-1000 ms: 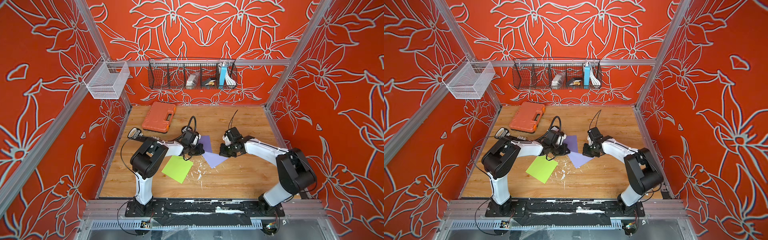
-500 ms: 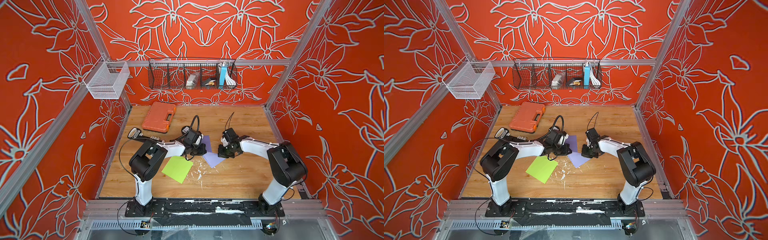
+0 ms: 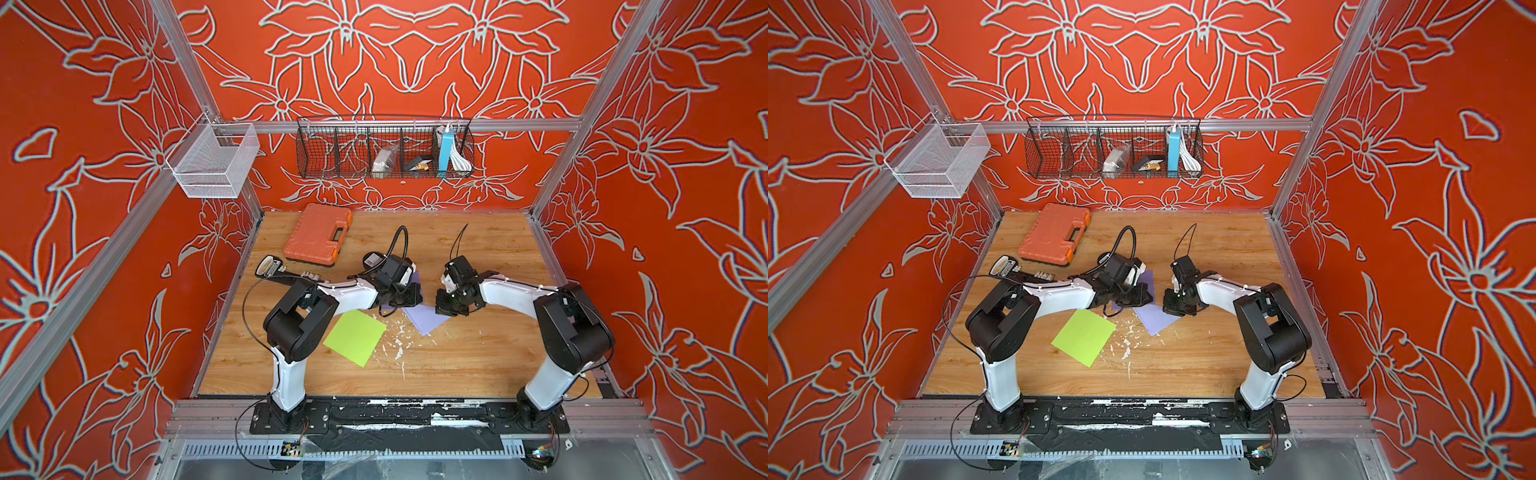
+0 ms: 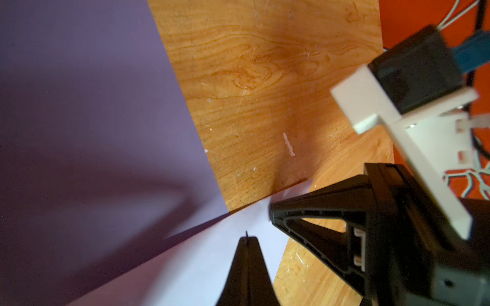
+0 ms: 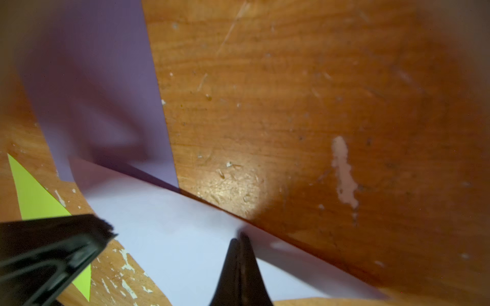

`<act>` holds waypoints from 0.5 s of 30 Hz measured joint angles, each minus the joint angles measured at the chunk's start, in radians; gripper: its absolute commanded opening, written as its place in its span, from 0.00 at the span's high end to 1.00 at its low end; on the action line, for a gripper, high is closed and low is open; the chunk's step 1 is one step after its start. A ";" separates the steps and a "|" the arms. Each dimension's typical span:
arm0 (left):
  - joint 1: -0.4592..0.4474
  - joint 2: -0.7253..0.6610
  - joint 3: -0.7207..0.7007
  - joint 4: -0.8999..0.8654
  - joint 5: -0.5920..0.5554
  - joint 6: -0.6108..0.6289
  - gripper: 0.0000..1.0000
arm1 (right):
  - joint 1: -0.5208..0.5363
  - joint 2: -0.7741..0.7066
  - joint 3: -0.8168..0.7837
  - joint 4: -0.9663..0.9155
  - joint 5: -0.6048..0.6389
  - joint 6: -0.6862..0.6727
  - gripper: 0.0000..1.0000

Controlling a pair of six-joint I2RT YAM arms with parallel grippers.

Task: Fold the square paper diagonally
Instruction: Fold the paper at the center of the board.

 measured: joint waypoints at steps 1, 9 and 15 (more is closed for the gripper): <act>-0.002 0.007 0.000 0.000 0.000 -0.002 1.00 | 0.000 0.000 0.000 0.000 0.000 0.000 1.00; -0.008 0.034 0.000 -0.002 0.000 -0.007 1.00 | 0.000 0.000 0.000 0.000 0.000 0.000 1.00; -0.008 0.055 0.000 -0.001 -0.002 -0.007 1.00 | 0.000 0.000 0.000 0.000 0.000 0.000 1.00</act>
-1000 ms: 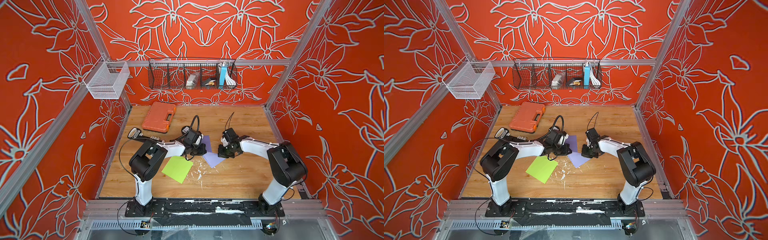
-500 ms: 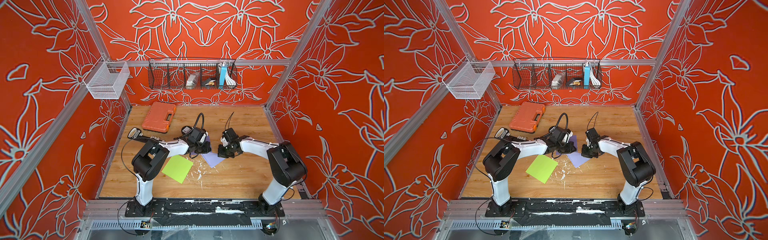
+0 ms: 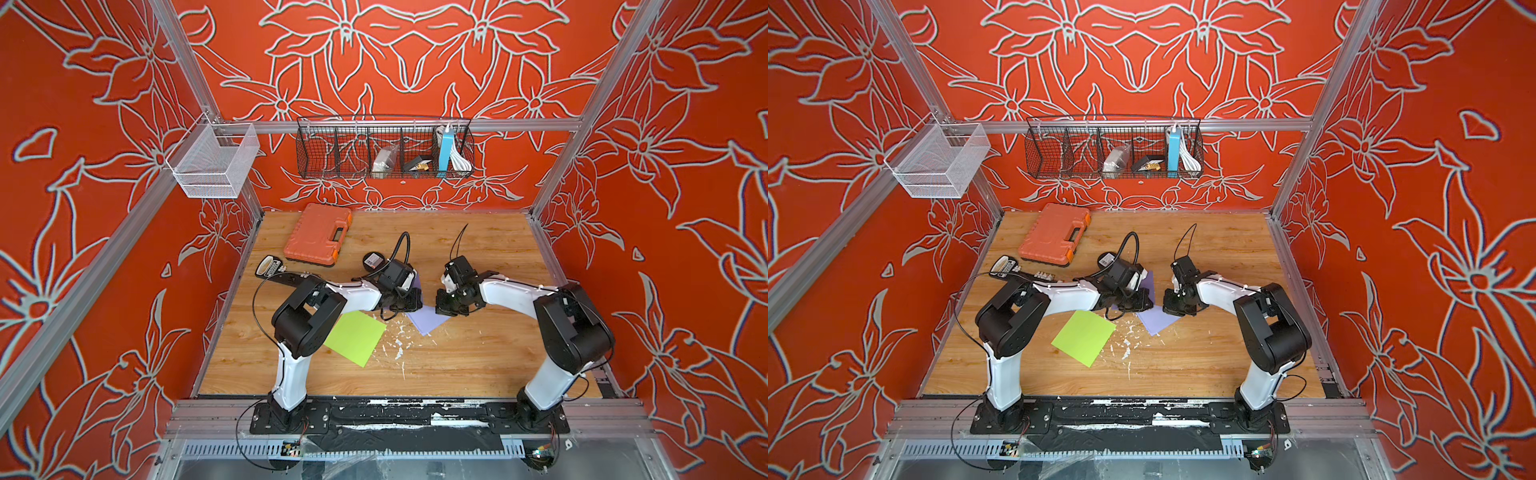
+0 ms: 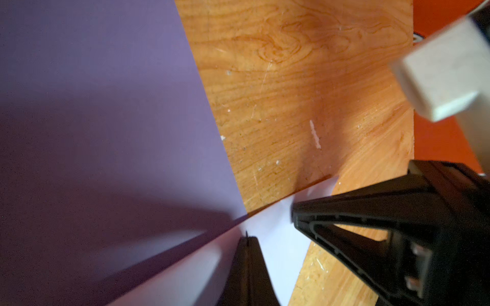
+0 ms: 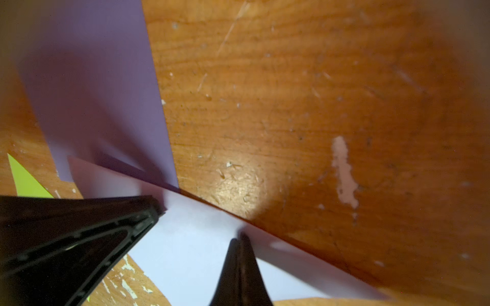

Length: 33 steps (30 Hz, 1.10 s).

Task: Fold the square paper diagonally
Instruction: Fold the paper at the center of the board.

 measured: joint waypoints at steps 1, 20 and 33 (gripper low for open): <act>0.000 0.004 0.000 0.000 -0.002 0.000 1.00 | 0.000 0.000 0.000 0.000 0.000 0.000 1.00; 0.032 0.008 -0.018 0.033 -0.008 0.004 1.00 | 0.000 0.000 -0.001 0.002 0.000 0.000 1.00; 0.074 -0.016 -0.068 0.073 0.013 0.001 1.00 | 0.000 0.000 -0.004 0.007 -0.001 0.000 1.00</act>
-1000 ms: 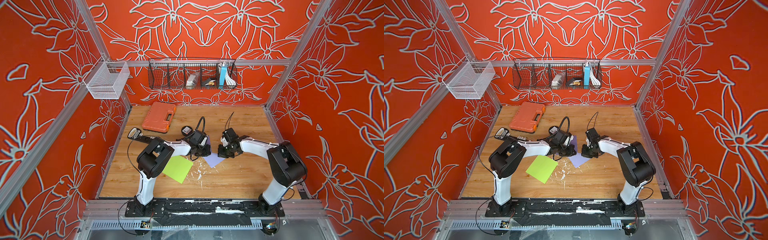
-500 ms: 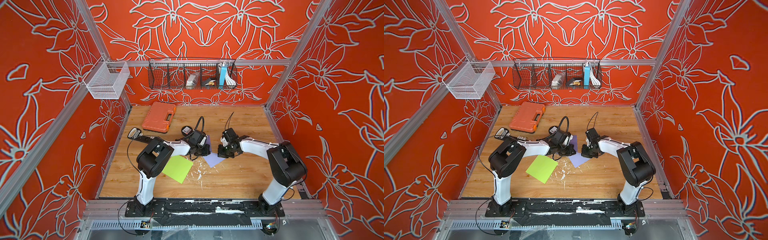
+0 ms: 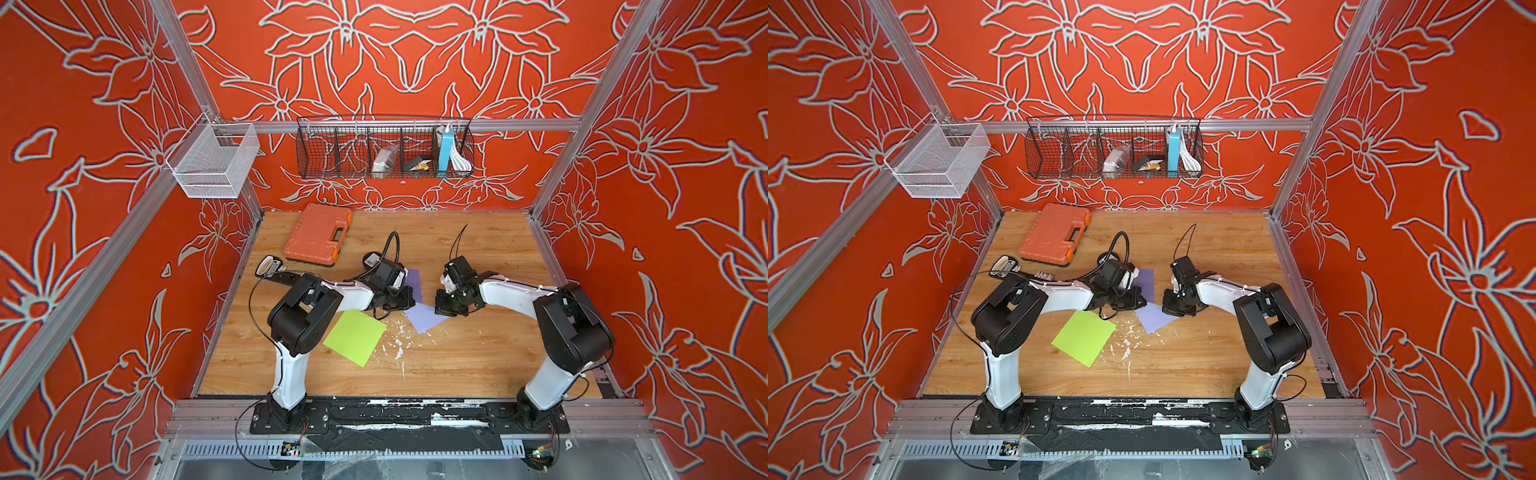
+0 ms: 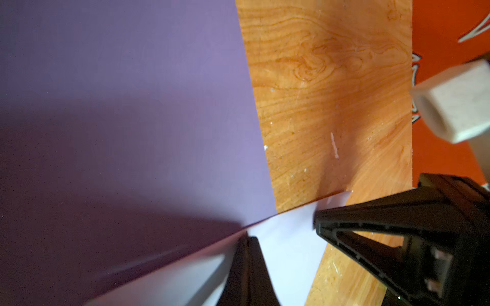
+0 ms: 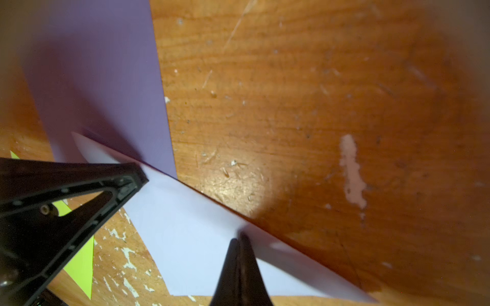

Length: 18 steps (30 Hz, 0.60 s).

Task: Fold the square paper diagonally
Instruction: Fold the paper at the center of the board.

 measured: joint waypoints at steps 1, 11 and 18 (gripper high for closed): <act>0.004 -0.001 -0.001 -0.001 0.000 0.000 1.00 | 0.000 0.000 0.000 0.000 0.000 0.000 1.00; 0.044 -0.007 -0.006 -0.008 0.003 0.000 1.00 | 0.000 -0.001 -0.002 0.002 0.000 0.000 1.00; 0.071 -0.029 -0.037 -0.005 0.002 0.006 1.00 | 0.000 -0.001 -0.003 0.003 0.000 0.000 1.00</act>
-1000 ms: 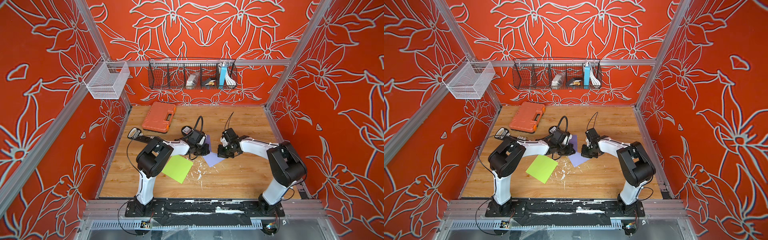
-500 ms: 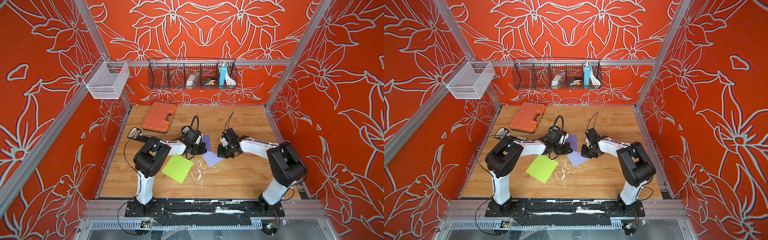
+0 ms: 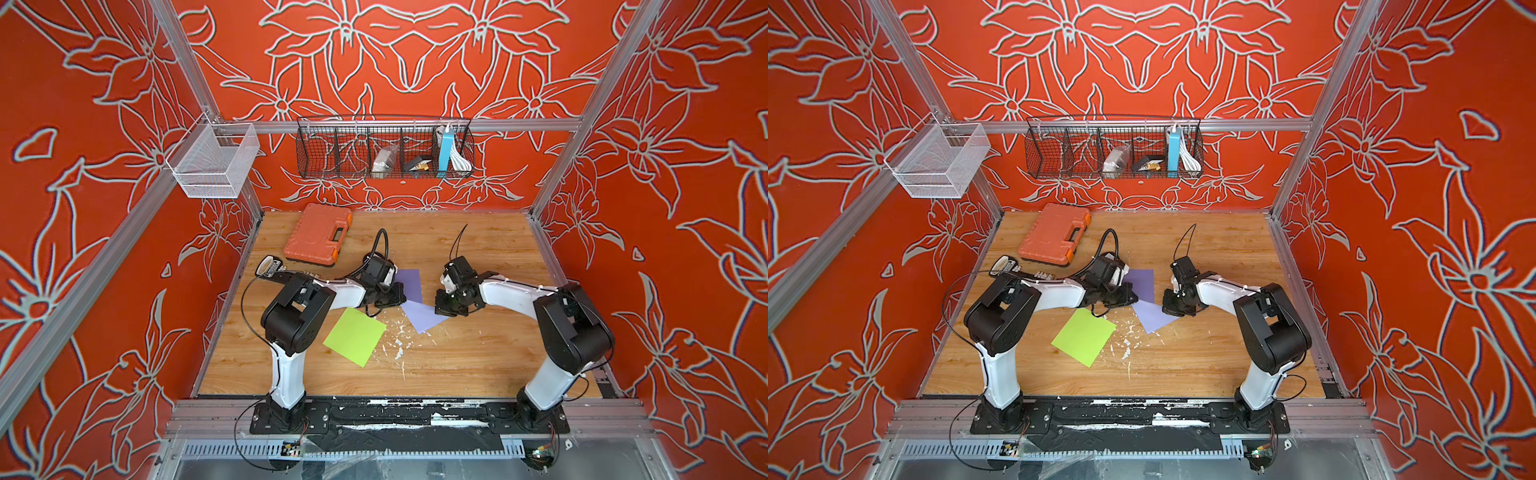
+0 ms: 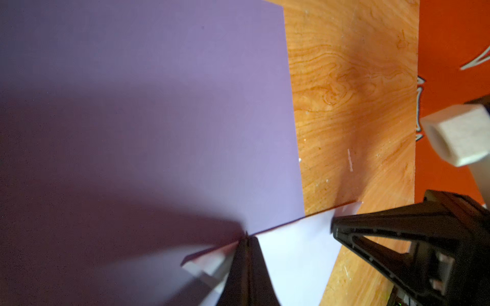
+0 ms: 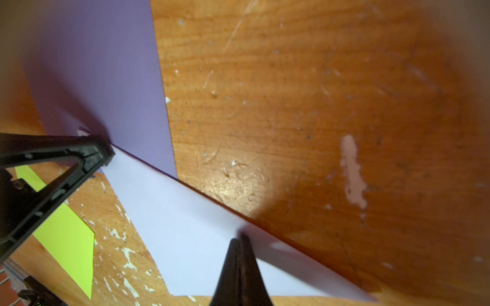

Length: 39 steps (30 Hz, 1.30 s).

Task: Fold the square paper diagonally
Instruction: Fold the paper at the center of the board, then move the paper to the center of the board.

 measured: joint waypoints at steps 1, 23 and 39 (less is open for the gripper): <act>0.005 -0.001 -0.003 0.002 0.002 0.001 1.00 | 0.000 0.000 -0.001 0.001 0.000 0.000 1.00; 0.070 -0.010 -0.024 0.013 0.018 0.027 1.00 | 0.000 -0.005 -0.008 0.011 0.000 0.000 1.00; 0.113 -0.048 -0.060 -0.004 -0.003 0.050 1.00 | -0.176 0.045 0.063 -0.040 0.001 -0.042 1.00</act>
